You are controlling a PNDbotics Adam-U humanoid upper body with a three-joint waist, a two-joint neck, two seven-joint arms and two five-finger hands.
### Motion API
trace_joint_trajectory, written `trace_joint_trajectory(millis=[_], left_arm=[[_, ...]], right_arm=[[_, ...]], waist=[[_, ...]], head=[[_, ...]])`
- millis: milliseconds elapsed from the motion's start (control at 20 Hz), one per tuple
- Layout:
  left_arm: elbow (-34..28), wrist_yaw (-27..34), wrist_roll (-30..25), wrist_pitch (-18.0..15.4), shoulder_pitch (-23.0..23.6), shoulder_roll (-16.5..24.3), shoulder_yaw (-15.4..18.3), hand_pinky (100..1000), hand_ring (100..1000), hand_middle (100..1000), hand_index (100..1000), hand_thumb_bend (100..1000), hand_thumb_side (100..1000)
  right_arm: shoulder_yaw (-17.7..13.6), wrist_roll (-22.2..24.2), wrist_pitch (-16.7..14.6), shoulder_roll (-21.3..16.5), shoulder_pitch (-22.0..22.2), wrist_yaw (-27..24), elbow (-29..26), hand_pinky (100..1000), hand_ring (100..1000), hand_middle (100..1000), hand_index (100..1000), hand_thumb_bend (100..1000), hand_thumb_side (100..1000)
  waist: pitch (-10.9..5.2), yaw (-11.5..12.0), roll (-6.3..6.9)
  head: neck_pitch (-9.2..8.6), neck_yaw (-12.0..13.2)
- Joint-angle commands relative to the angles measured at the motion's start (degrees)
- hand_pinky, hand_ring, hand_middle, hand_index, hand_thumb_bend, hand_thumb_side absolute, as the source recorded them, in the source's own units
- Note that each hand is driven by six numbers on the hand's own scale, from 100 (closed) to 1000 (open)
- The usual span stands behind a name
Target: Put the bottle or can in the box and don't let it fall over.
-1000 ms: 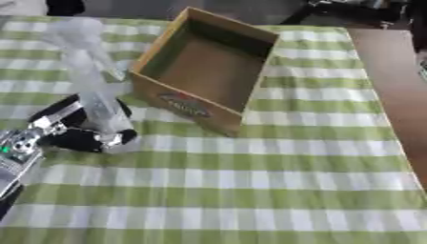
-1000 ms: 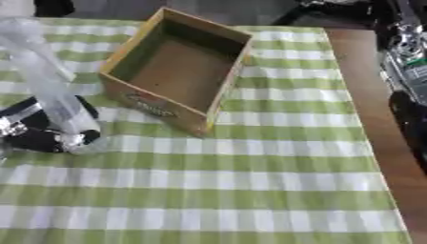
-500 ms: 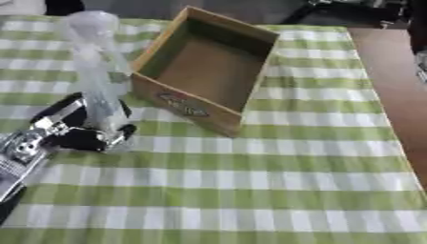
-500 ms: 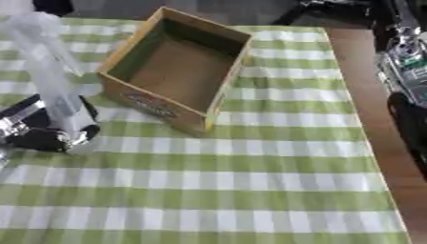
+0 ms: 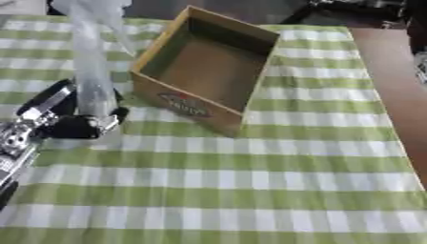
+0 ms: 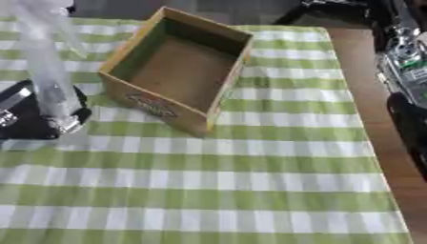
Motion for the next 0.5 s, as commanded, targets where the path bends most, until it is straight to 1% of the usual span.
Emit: trace_joint_trajectory(millis=[50, 250, 500], left_arm=[[-2.0, 1.0, 1.4, 0.2, -1.5, 1.3, 1.4, 796, 615, 404, 428, 100, 173], [-2.7, 1.5, 2.1, 0.6, -2.9, 0.9, 1.9, 796, 615, 400, 423, 100, 178], [-2.8, 1.3, 2.3, 0.8, -6.0, 0.3, 2.2, 797, 615, 398, 419, 100, 172]], right_arm=[[-0.8, 0.1, -0.2, -2.0, -0.8, -0.3, -0.4, 896, 803, 843, 869, 100, 812], [-0.9, 0.1, -0.3, -2.1, -0.9, -0.3, -0.5, 897, 803, 843, 870, 100, 811], [-0.7, 0.4, -0.3, -2.0, -1.2, -0.2, -0.5, 897, 804, 843, 870, 100, 811]], waist=[[-1.42, 0.0, 0.07], [-1.47, -0.1, 0.04], [-1.49, -0.2, 0.23]], head=[[0.05, -0.4], [0.24, -0.6], [0.1, -0.8]])
